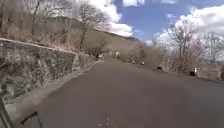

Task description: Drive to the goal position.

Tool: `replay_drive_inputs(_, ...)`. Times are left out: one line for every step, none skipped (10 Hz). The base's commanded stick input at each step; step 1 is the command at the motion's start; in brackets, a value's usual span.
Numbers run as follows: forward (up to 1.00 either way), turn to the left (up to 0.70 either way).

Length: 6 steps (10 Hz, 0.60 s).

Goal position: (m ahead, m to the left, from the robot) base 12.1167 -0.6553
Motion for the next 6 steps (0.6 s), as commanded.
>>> replay_drive_inputs(0.70, 0.00)
replay_drive_inputs(0.70, 0.00)
replay_drive_inputs(0.70, 0.00)
replay_drive_inputs(0.70, 0.00)
replay_drive_inputs(0.70, 0.00)
replay_drive_inputs(0.70, 0.00)
